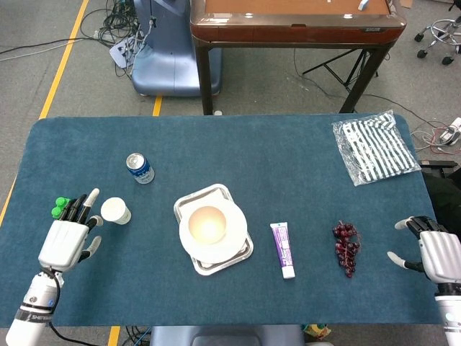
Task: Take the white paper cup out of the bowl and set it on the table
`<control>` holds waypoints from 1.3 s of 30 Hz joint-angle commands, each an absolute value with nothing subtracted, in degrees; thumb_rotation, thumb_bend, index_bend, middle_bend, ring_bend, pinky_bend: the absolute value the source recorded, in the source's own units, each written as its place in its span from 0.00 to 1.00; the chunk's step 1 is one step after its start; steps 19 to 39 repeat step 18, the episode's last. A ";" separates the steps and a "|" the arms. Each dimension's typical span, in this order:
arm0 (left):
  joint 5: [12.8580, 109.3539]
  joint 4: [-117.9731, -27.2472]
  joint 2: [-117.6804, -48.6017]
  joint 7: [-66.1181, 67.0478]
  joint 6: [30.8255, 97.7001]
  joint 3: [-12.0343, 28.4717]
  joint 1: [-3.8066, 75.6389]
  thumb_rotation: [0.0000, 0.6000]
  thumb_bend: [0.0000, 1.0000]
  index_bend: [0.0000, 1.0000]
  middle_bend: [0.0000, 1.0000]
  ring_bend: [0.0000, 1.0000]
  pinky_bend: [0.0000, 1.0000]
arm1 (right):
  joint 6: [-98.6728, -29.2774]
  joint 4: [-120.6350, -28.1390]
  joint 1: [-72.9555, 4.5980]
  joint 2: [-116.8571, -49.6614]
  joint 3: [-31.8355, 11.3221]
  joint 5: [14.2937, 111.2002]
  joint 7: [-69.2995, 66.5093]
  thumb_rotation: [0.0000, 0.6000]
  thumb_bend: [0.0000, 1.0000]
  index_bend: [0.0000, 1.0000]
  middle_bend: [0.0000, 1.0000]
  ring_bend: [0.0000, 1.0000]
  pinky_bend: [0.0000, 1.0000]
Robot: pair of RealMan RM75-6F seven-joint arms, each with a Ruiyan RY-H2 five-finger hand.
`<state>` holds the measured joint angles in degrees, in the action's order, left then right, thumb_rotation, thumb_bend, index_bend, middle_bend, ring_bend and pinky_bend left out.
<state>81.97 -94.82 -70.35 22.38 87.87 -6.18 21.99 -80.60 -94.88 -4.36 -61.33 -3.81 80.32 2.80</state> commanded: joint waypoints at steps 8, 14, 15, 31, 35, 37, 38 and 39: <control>88.93 -82.68 -76.12 11.42 92.45 -9.62 13.36 1.00 0.34 0.42 0.00 0.00 0.10 | -81.18 -94.85 -4.16 -61.53 -4.01 80.27 3.42 1.00 0.17 0.41 0.38 0.25 0.34; 90.38 -81.19 -76.39 10.32 91.29 -8.99 12.42 1.00 0.34 0.42 0.00 0.00 0.10 | -80.72 -94.79 -4.36 -61.32 -4.04 80.34 2.64 1.00 0.17 0.41 0.38 0.25 0.34; 90.34 -81.23 -76.41 10.32 91.13 -8.80 12.26 1.00 0.34 0.42 0.00 0.00 0.10 | -80.53 -94.73 -4.41 -61.25 -4.08 80.20 2.38 1.00 0.17 0.41 0.38 0.25 0.34; 90.36 -81.37 -76.45 10.39 90.58 -8.28 11.81 1.00 0.34 0.42 0.00 0.00 0.10 | -79.95 -94.54 -4.60 -61.12 -4.16 79.86 1.98 1.00 0.17 0.41 0.38 0.25 0.34; 90.36 -81.37 -76.45 10.39 90.58 -8.28 11.81 1.00 0.34 0.42 0.00 0.00 0.10 | -79.95 -94.54 -4.60 -61.12 -4.16 79.86 1.98 1.00 0.17 0.41 0.38 0.25 0.34; 90.36 -81.37 -76.45 10.39 90.58 -8.28 11.81 1.00 0.34 0.42 0.00 0.00 0.10 | -79.95 -94.54 -4.60 -61.12 -4.16 79.86 1.98 1.00 0.17 0.41 0.38 0.25 0.34; 90.36 -81.37 -76.45 10.39 90.58 -8.28 11.81 1.00 0.34 0.42 0.00 0.00 0.10 | -79.95 -94.54 -4.60 -61.12 -4.16 79.86 1.98 1.00 0.17 0.41 0.38 0.25 0.34; 90.36 -81.37 -76.45 10.39 90.58 -8.28 11.81 1.00 0.34 0.42 0.00 0.00 0.10 | -79.95 -94.54 -4.60 -61.12 -4.16 79.86 1.98 1.00 0.17 0.41 0.38 0.25 0.34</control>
